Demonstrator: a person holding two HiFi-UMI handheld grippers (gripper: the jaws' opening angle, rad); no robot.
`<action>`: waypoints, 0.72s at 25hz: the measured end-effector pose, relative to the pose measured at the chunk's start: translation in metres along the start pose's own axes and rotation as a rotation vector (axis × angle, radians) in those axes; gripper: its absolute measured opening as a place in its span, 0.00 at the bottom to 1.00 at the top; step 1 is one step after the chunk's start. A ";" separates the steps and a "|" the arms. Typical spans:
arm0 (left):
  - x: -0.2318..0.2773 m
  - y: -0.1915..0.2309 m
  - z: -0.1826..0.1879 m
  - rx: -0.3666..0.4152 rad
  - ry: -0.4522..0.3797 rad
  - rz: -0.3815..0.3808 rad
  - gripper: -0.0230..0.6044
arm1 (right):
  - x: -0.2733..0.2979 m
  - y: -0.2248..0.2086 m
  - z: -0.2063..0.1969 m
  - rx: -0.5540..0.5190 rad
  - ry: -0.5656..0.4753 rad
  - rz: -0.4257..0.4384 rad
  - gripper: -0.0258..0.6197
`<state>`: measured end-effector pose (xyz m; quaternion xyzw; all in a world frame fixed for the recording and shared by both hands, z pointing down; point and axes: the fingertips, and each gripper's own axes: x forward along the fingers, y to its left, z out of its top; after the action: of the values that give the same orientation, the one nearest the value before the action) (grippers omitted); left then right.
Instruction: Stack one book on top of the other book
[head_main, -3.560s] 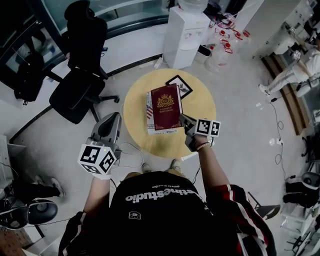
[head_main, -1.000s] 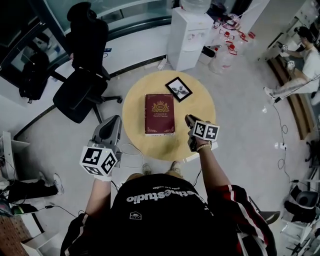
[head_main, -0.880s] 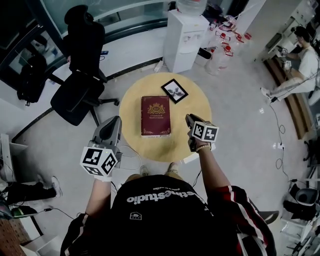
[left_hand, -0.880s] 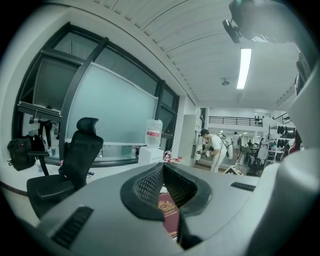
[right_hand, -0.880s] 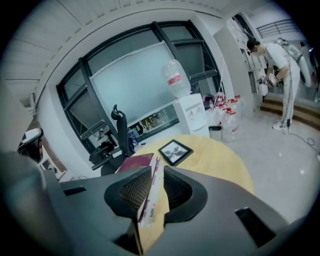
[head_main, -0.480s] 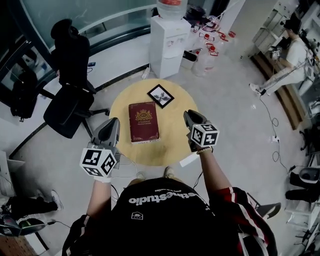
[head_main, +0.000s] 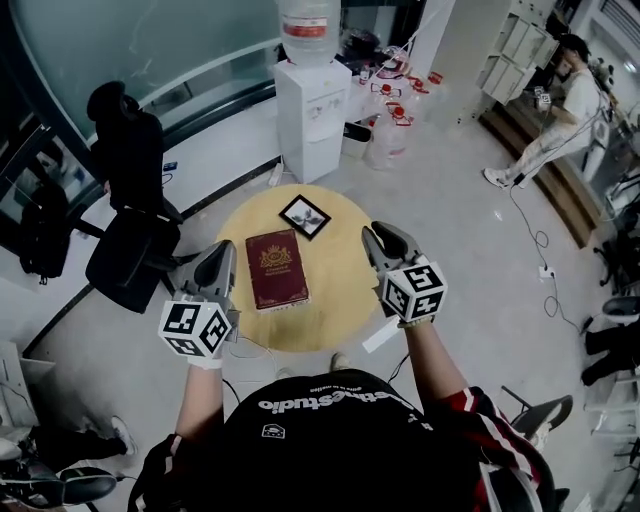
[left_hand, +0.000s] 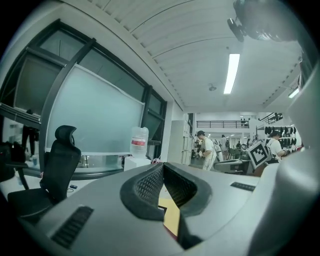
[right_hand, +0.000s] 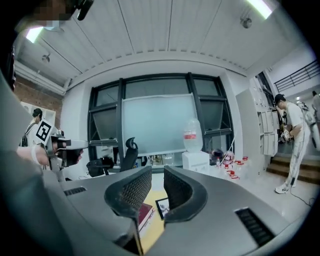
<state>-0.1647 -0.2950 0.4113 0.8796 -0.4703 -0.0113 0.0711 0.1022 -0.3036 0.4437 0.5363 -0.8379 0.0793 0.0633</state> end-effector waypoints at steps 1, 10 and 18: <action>0.002 -0.001 0.004 0.000 -0.005 -0.003 0.06 | -0.003 0.002 0.008 0.003 -0.016 0.003 0.18; -0.002 -0.004 0.031 -0.004 -0.052 -0.005 0.06 | -0.021 0.021 0.061 0.015 -0.108 0.028 0.16; -0.018 0.012 0.041 -0.011 -0.080 0.047 0.06 | -0.026 0.021 0.081 0.022 -0.168 -0.023 0.12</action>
<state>-0.1877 -0.2915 0.3720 0.8668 -0.4931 -0.0472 0.0573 0.0925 -0.2882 0.3577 0.5515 -0.8330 0.0423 -0.0121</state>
